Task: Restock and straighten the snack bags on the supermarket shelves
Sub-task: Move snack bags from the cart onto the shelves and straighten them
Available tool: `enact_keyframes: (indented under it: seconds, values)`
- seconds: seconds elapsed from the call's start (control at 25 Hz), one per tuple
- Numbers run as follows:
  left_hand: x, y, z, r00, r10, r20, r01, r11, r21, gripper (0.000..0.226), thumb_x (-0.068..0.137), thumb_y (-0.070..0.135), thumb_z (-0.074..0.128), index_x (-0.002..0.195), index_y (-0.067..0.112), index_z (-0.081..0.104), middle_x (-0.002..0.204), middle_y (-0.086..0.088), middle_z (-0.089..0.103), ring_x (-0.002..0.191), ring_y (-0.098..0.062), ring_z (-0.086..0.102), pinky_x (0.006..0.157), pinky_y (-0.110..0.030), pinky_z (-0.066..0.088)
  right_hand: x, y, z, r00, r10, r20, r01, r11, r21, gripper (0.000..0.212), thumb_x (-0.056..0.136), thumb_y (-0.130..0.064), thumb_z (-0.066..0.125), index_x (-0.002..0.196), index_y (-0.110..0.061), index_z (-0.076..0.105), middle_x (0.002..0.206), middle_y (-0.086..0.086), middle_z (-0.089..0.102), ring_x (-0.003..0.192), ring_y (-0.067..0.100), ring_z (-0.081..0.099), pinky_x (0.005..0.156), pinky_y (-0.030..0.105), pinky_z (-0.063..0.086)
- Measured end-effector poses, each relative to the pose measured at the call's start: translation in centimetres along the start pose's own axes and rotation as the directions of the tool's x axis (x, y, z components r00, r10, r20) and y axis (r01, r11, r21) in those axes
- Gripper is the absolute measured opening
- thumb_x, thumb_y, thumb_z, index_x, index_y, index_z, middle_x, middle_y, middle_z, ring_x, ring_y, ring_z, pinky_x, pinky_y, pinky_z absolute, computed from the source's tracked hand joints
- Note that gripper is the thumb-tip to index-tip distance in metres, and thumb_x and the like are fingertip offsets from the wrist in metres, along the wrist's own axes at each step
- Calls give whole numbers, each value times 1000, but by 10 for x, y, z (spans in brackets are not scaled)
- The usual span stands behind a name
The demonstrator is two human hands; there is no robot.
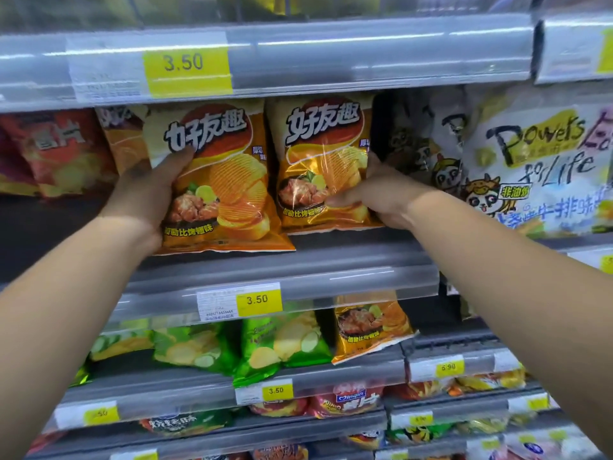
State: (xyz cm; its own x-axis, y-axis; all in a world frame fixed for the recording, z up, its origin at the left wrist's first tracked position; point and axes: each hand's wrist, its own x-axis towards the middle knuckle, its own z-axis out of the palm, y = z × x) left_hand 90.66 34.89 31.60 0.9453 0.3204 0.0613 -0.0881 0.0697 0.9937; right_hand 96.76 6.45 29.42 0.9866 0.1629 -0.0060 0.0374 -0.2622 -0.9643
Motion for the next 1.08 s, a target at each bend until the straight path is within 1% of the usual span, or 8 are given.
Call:
enact_keyframes:
  seconds: [0.08, 0.2, 0.32, 0.44, 0.6, 0.8, 1.0, 1.08]
  values:
    - [3, -1, 3, 1000, 21, -1, -21, 1000, 1, 64, 67, 54, 80, 123, 27, 65, 105, 0, 75, 91, -25, 74, 87, -52, 56, 12, 1, 1, 993, -16, -116, 14, 1000, -20, 99, 55, -3, 90, 140, -17, 41, 123, 2, 64, 115, 22, 59, 103, 44, 46]
    - [6, -1, 9, 998, 44, -41, -44, 999, 3, 52, 78, 51, 76, 122, 27, 64, 99, 4, 77, 84, -19, 75, 75, -41, 60, 32, 1, -2, 984, -18, -179, 19, 1000, 7, 92, 55, -1, 89, 135, -15, 48, 119, 4, 66, 111, 25, 61, 100, 45, 48]
    - [8, -1, 15, 999, 26, -29, -26, 1000, -4, 48, 79, 50, 75, 119, 27, 63, 96, 3, 77, 82, -19, 75, 69, -41, 60, 43, 1, -2, 977, -24, -211, 14, 999, -49, 93, 58, -5, 90, 138, -17, 44, 124, 4, 63, 116, 25, 58, 102, 45, 47]
    - [7, -2, 19, 998, 46, -48, -46, 999, -4, 26, 87, 43, 68, 104, 25, 61, 78, 10, 75, 64, -8, 72, 47, -27, 56, 45, 3, 1, 962, -75, -263, 41, 990, -132, 95, 65, -13, 88, 145, -17, 36, 136, 4, 56, 125, 23, 52, 108, 41, 41]
    - [9, -6, 16, 998, 49, 30, -48, 998, -34, 44, 85, 32, 73, 125, 22, 57, 99, 0, 76, 83, -20, 75, 65, -43, 61, 47, 8, 2, 948, -138, -287, 67, 967, -244, 90, 76, -22, 82, 147, -14, 27, 141, 7, 50, 130, 25, 47, 104, 33, 37]
    - [17, -14, 7, 980, 142, 142, -145, 989, 13, 61, 80, 7, 74, 134, 16, 46, 112, -3, 71, 93, -19, 73, 68, -33, 59, 48, 13, -1, 948, -142, -286, 36, 938, -346, 83, 81, -32, 76, 144, -7, 28, 144, 10, 48, 133, 29, 44, 104, 32, 35]
    - [29, -15, 8, 982, 140, 129, -146, 989, 35, 46, 79, 5, 76, 116, 20, 52, 95, 4, 75, 85, -16, 74, 69, -34, 60, 59, 22, 1, 946, -164, -280, 41, 916, -399, 87, 75, -47, 78, 144, -13, 37, 142, 8, 51, 130, 30, 47, 107, 37, 37]
    - [34, -14, 14, 980, 163, 112, -169, 984, 49, 52, 77, 5, 79, 117, 19, 51, 98, 3, 74, 86, -15, 74, 72, -36, 60, 62, 25, -4, 944, -172, -283, 44, 911, -410, 85, 75, -48, 78, 143, -15, 40, 142, 8, 52, 130, 29, 48, 109, 39, 37]
